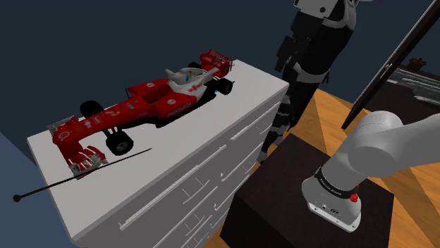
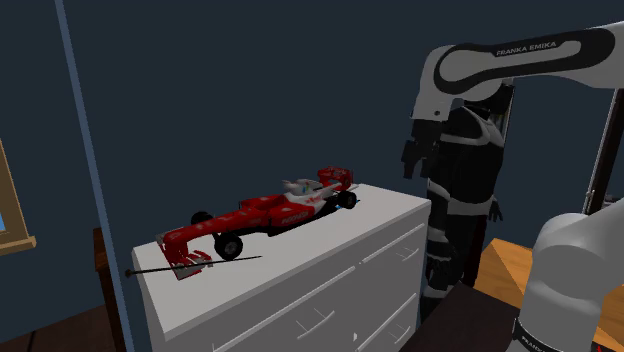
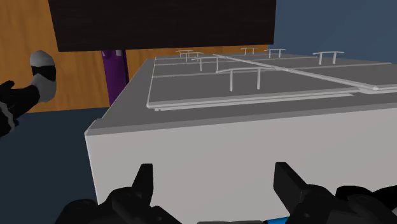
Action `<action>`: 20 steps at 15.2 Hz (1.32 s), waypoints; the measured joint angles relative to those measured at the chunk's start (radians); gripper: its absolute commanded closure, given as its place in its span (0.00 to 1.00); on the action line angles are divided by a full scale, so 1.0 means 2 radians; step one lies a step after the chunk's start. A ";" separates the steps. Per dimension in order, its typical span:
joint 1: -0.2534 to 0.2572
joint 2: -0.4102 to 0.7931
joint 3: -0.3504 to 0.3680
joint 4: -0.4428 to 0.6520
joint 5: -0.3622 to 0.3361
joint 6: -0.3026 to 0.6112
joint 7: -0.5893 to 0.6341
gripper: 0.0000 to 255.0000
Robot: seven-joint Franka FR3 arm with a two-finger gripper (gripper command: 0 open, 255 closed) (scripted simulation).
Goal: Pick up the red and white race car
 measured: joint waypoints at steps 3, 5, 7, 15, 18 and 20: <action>-0.001 0.001 0.019 0.004 0.008 -0.004 0.031 0.00; -0.002 0.007 0.048 0.016 0.020 -0.010 0.078 0.00; -0.003 0.018 0.080 0.030 0.032 -0.015 0.131 0.00; -0.021 0.112 0.200 0.140 0.061 -0.039 0.347 0.00; -0.034 0.168 0.242 0.197 0.056 -0.046 0.428 0.00; -0.042 0.207 0.270 0.236 0.048 -0.053 0.484 0.00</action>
